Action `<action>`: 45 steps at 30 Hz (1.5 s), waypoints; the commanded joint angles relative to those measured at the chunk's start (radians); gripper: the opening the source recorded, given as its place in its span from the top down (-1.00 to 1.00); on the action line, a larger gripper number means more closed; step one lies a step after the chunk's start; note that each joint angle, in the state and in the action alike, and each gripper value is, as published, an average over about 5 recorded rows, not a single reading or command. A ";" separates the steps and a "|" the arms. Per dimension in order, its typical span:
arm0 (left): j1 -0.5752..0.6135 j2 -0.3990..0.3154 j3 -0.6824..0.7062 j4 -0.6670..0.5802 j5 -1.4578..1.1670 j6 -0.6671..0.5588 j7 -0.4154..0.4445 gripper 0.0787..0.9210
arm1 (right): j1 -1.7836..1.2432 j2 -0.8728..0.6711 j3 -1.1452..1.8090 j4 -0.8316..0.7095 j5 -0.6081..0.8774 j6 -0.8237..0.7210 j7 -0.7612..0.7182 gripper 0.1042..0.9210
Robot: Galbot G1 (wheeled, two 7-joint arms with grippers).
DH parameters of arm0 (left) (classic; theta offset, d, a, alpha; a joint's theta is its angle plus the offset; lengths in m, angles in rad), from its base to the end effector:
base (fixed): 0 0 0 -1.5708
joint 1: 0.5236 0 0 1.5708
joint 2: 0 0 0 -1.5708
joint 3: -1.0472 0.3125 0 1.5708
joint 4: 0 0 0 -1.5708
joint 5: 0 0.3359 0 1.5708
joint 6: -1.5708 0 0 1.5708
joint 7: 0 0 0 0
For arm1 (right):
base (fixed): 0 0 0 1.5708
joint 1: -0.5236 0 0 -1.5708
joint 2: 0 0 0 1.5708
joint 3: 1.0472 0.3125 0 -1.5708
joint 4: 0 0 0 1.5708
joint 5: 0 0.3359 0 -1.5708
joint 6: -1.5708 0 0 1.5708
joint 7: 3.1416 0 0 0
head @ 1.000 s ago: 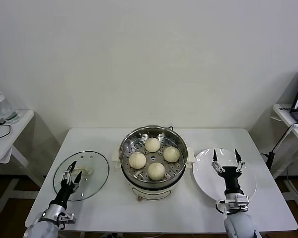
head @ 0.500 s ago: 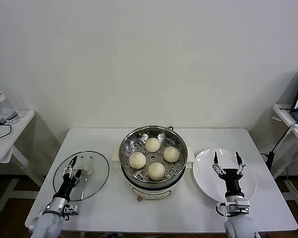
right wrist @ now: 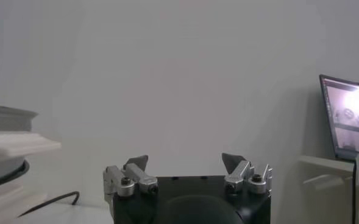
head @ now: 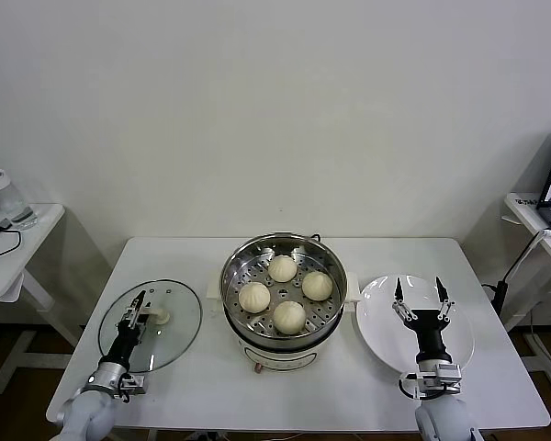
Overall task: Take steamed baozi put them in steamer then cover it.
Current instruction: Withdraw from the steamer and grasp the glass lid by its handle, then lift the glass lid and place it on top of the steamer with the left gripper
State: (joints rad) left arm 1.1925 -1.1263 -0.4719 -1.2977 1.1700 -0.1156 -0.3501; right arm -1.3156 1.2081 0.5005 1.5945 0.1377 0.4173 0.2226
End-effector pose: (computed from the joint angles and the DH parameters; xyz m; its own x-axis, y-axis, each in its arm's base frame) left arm 0.2659 0.1582 -0.4140 -0.9961 0.0558 0.0683 0.0671 -0.0234 0.9975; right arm 0.2475 -0.1008 -0.3662 -0.9756 0.1004 -0.1953 0.1344 0.9764 -0.1692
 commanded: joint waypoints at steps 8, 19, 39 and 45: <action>-0.014 0.001 0.004 0.029 -0.005 -0.005 0.000 0.48 | 0.001 0.010 -0.003 -0.003 -0.008 0.005 -0.002 -0.76; 0.076 0.035 -0.064 -0.197 -0.109 0.006 0.011 0.74 | 0.009 0.011 -0.005 -0.013 -0.012 0.015 -0.004 -0.76; 0.156 0.077 -0.014 -0.874 -0.164 0.247 0.179 0.74 | 0.005 0.027 0.005 -0.008 -0.024 0.012 -0.003 -0.76; 0.078 0.019 0.209 -0.939 -0.074 0.390 0.254 0.74 | 0.001 0.043 0.008 -0.009 -0.042 -0.040 0.011 -0.76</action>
State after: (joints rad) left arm 1.3246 -1.0650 -0.5101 -1.9887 1.0255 0.0826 -0.2018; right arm -1.3129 1.2438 0.5065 1.5855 0.1077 0.4198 0.2240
